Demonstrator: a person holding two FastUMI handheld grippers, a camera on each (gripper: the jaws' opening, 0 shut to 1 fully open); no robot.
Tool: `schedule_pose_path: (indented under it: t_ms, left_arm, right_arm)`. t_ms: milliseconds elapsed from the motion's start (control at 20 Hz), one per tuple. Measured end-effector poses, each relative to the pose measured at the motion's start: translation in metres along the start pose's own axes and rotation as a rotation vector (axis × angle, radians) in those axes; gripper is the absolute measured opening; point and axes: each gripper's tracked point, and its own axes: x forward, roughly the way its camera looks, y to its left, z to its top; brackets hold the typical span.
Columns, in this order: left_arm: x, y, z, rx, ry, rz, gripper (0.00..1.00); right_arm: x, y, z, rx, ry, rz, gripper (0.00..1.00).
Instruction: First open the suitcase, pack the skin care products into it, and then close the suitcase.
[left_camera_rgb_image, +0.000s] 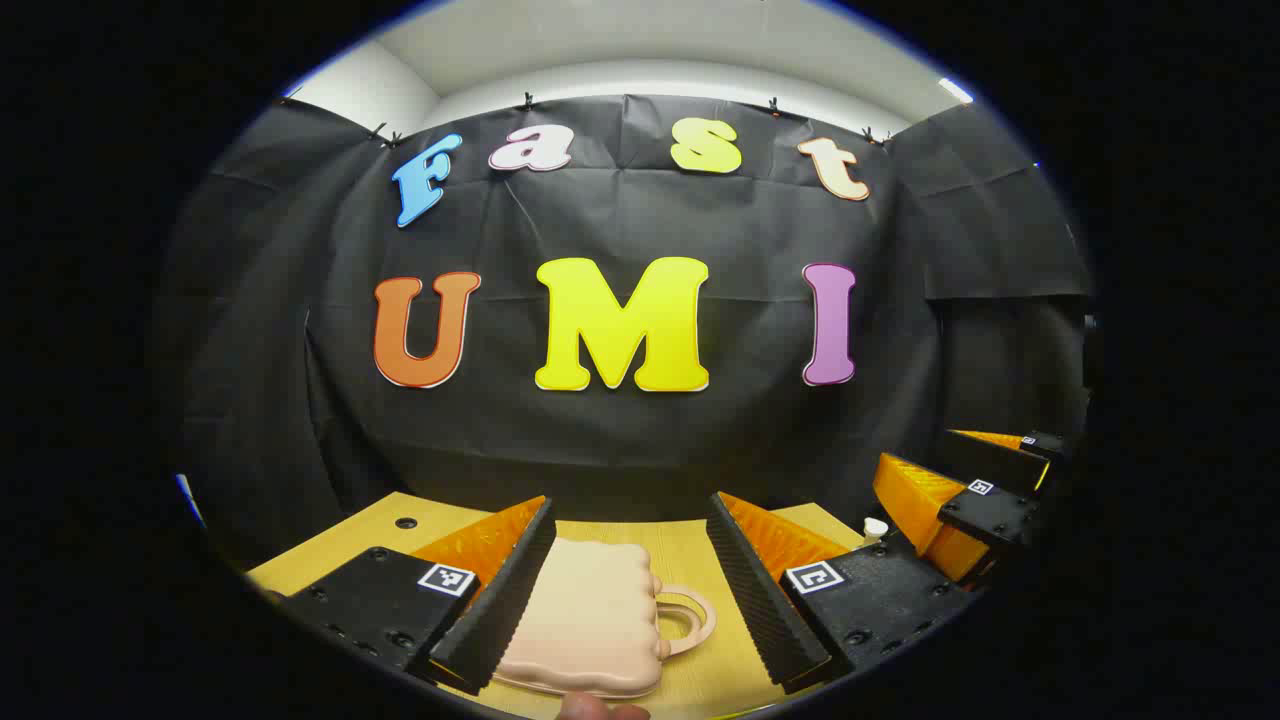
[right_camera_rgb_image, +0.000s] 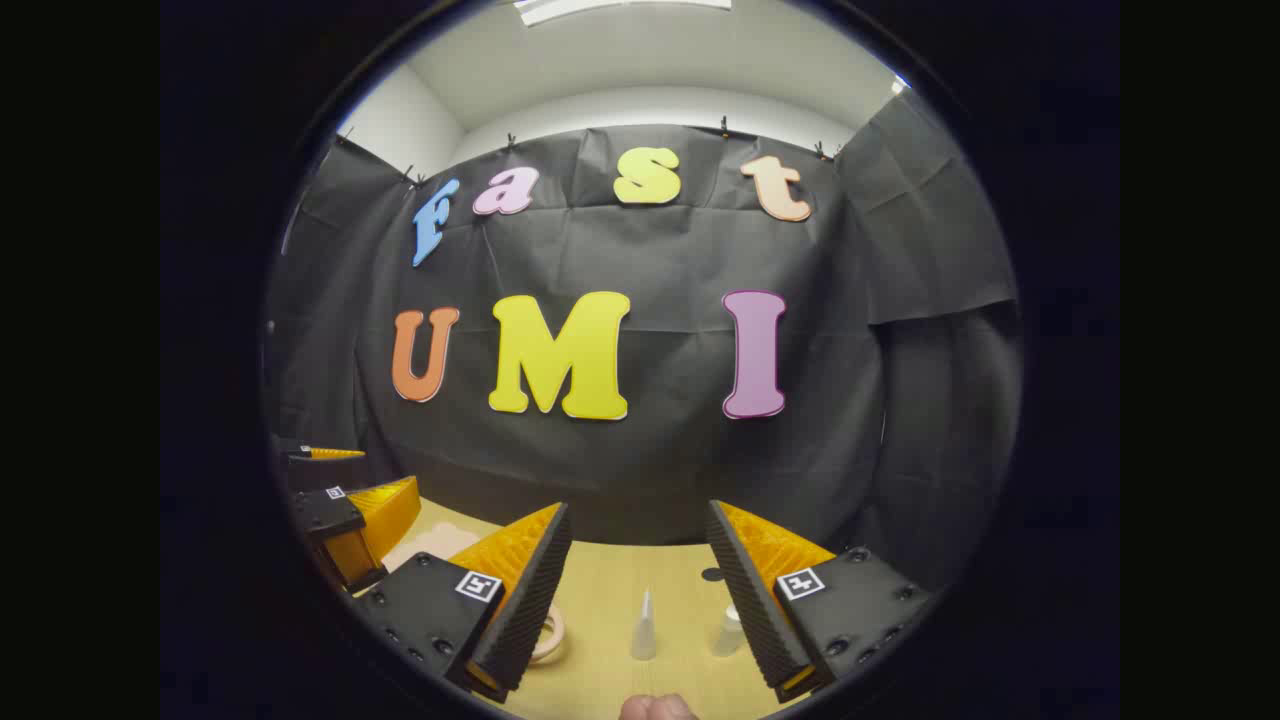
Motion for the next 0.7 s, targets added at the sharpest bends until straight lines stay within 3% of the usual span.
schedule_pose_path:
  t_ms: [700]
  left_arm:
    - [-0.005,-0.003,-0.007,-0.001,0.043,0.017,0.96]
  right_arm:
    - [0.001,-0.026,-0.012,0.009,0.031,-0.029,0.81]
